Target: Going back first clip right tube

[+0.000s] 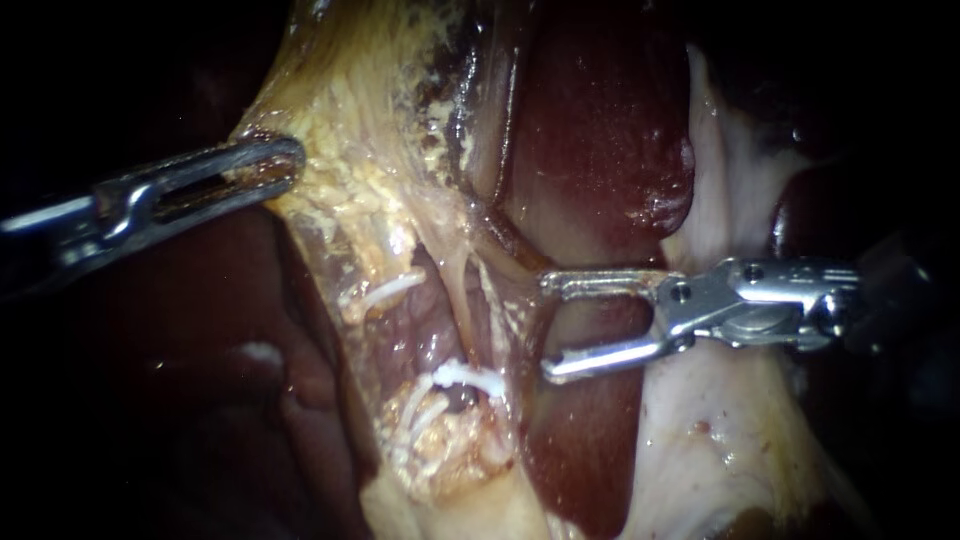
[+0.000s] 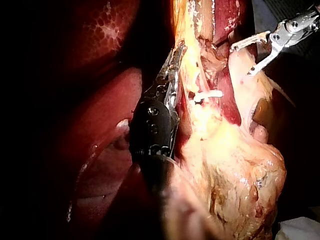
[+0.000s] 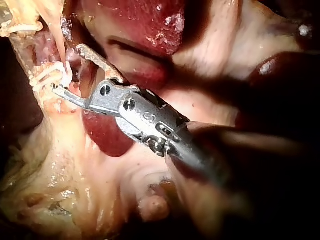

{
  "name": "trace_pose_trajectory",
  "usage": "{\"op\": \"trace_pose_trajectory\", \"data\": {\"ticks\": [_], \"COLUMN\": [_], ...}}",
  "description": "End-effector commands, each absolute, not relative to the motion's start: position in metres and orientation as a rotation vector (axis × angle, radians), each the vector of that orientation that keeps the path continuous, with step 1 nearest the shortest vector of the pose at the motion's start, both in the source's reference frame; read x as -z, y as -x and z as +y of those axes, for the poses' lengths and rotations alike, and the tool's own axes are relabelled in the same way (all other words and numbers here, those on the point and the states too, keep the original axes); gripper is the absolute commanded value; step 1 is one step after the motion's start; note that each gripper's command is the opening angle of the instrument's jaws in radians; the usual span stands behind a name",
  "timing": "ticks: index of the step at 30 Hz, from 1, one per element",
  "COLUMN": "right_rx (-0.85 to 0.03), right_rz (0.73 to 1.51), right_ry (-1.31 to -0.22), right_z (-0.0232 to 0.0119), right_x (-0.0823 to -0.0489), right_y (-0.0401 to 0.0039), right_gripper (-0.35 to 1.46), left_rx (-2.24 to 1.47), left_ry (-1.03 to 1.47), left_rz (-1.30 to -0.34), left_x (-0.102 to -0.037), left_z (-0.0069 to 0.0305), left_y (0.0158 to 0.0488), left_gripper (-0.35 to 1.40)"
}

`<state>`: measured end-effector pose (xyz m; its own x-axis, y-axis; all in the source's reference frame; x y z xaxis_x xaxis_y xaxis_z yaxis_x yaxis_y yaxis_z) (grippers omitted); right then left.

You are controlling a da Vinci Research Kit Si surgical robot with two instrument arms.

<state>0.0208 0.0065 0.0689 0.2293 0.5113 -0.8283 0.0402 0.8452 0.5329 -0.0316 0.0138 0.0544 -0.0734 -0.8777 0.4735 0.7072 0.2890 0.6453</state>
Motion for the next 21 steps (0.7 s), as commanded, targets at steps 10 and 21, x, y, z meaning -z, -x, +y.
{"op": "trace_pose_trajectory", "data": {"ticks": [10,21], "right_rx": [-0.327,-0.29], "right_rz": [1.32,1.33], "right_ry": [-0.491,-0.465], "right_z": [0.0066,0.0063], "right_x": [-0.0686,-0.0682], "right_y": [-0.0205,-0.0204], "right_gripper": [0.6,0.6], "left_rx": [1.312,1.287], "left_ry": [-0.208,-0.22], "left_rz": [-0.967,-0.926], "left_x": [-0.0585,-0.0638], "left_z": [0.0131,0.0126], "left_y": [0.032,0.0348], "left_gripper": [-0.35,-0.35]}}
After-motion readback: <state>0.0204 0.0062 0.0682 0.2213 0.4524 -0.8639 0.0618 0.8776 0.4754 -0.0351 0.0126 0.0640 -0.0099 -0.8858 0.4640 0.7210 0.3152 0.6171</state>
